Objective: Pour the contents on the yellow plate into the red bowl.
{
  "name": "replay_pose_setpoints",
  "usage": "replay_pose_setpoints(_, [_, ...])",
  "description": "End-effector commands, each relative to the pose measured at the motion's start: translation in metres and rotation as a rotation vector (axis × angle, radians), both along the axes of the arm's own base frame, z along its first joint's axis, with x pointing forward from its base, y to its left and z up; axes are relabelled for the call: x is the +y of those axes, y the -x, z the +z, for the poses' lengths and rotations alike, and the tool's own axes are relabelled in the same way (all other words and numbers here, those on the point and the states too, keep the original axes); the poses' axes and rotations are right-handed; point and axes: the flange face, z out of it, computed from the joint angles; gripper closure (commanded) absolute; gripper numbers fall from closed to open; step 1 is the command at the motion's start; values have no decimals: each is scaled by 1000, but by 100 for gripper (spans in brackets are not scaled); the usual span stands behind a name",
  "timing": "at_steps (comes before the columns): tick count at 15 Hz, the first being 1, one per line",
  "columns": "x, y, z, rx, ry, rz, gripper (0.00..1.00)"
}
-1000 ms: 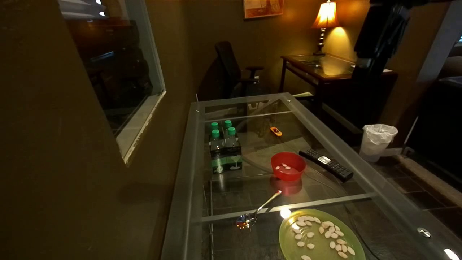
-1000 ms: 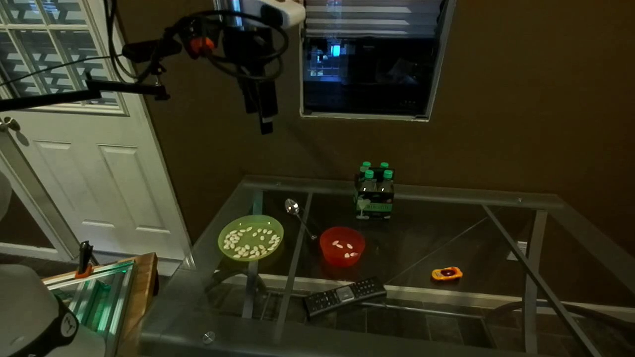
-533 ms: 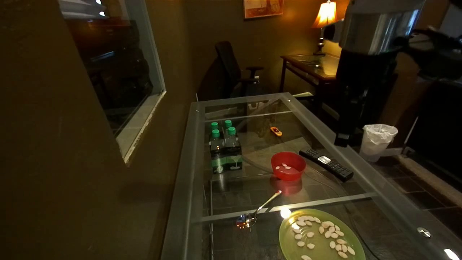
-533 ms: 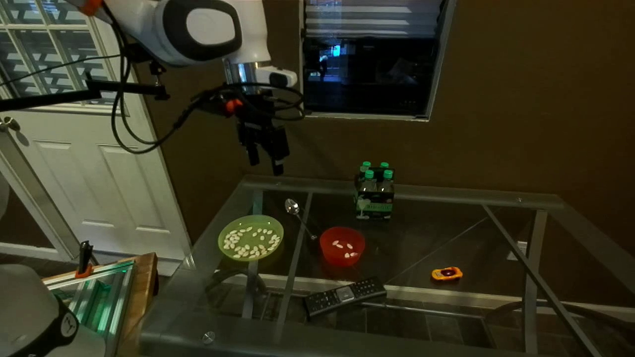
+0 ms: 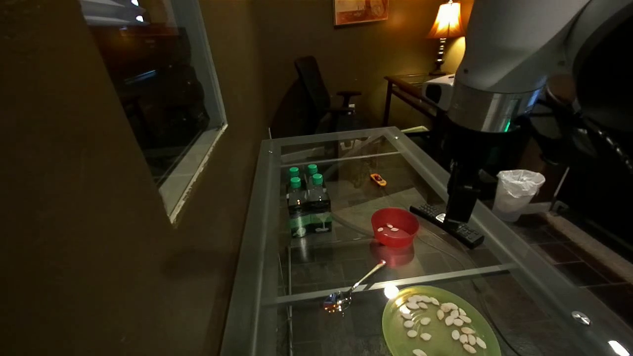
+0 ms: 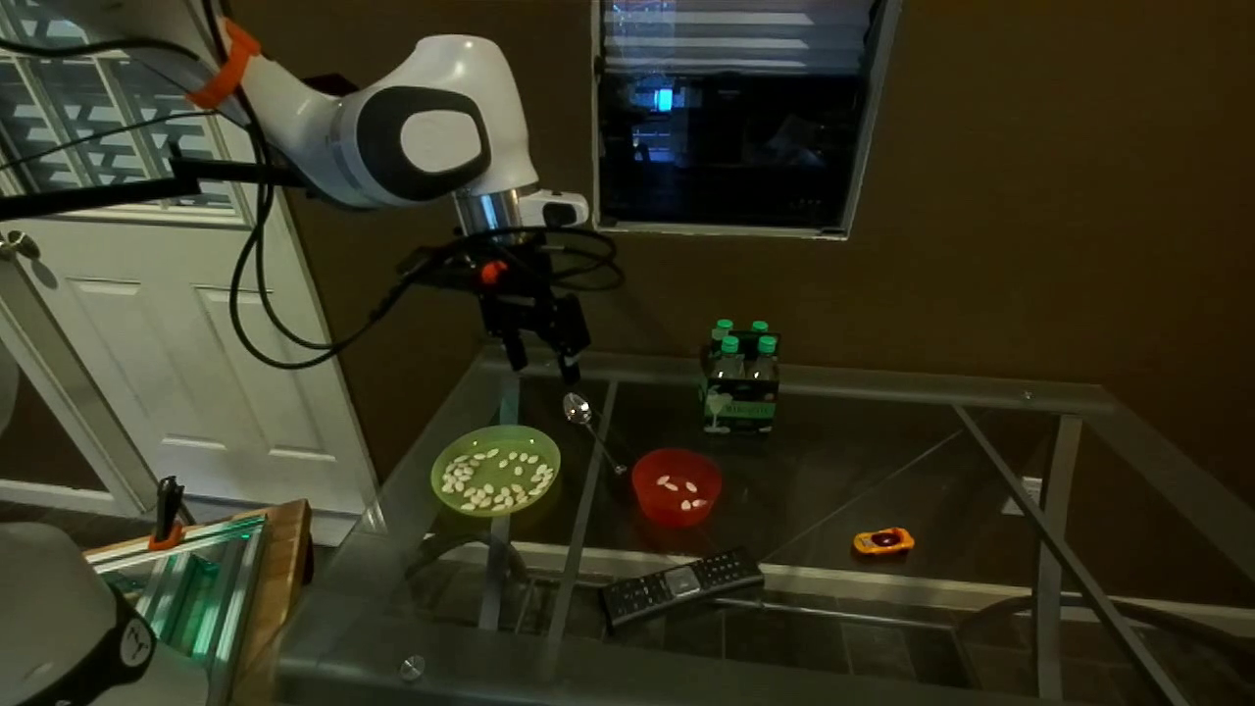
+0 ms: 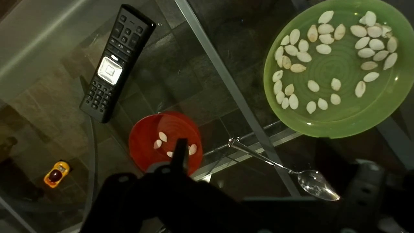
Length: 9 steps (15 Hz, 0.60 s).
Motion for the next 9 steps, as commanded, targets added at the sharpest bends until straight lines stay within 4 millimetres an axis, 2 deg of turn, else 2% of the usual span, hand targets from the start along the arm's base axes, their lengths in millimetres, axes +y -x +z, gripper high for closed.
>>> replay_pose_setpoints(1, [6, 4, -13, 46, 50, 39, 0])
replay_pose_setpoints(5, [27, 12, -59, 103, 30, 147, 0])
replay_pose_setpoints(9, [35, 14, -98, 123, 60, 213, 0])
